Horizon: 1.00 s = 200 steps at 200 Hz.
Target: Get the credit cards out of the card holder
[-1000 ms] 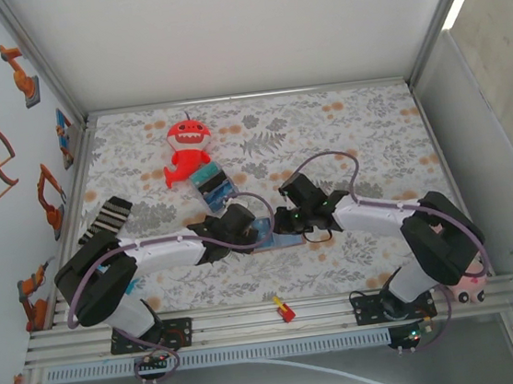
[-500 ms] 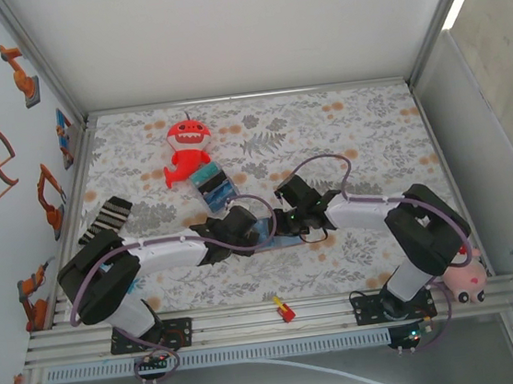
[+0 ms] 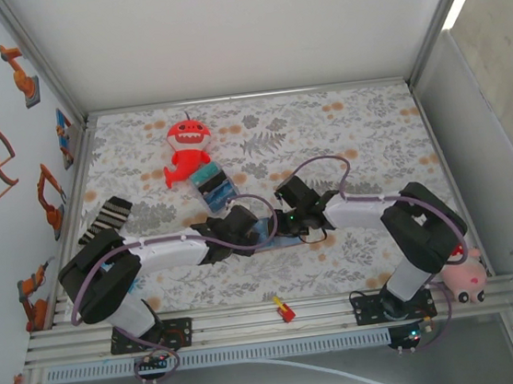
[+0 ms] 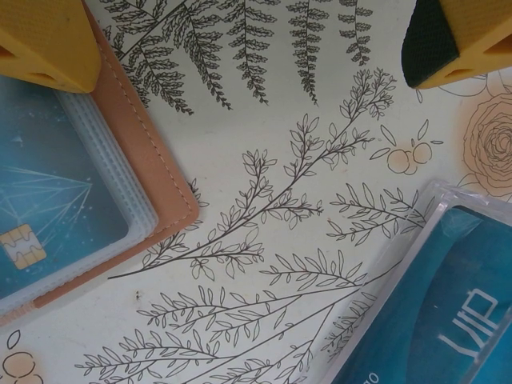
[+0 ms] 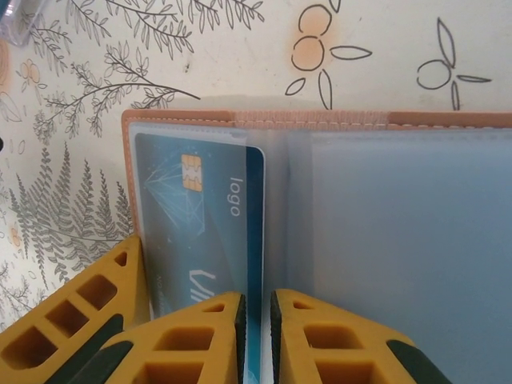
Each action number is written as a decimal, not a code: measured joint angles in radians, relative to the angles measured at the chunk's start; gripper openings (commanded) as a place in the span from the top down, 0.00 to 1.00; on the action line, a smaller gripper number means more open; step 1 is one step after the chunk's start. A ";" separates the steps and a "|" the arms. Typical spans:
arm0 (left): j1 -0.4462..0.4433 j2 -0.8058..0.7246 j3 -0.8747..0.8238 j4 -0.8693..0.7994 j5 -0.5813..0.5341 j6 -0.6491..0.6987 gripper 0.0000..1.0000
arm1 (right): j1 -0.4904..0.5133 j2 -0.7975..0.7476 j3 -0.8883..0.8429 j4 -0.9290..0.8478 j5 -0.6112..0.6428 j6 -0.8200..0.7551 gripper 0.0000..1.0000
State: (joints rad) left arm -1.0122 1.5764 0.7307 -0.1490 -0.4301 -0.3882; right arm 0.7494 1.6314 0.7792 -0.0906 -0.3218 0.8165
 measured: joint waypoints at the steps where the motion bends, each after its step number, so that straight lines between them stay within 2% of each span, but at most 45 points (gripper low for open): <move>1: 0.000 0.000 0.000 -0.001 0.000 0.000 0.03 | 0.000 0.000 0.000 0.000 0.000 0.000 0.84; 36: -0.002 0.001 0.003 -0.013 -0.008 0.000 0.03 | 0.000 0.012 -0.020 0.055 -0.020 0.023 0.85; 84: -0.002 0.016 0.029 -0.051 -0.026 0.001 0.03 | -0.017 0.014 -0.075 0.172 -0.070 0.074 0.91; 200: -0.002 0.027 0.048 -0.081 -0.038 0.002 0.03 | -0.035 0.014 -0.135 0.307 -0.125 0.119 0.89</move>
State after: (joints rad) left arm -1.0142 1.6032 0.7784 -0.2302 -0.4679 -0.3866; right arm 0.7143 1.6455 0.6441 0.2169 -0.4465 0.9360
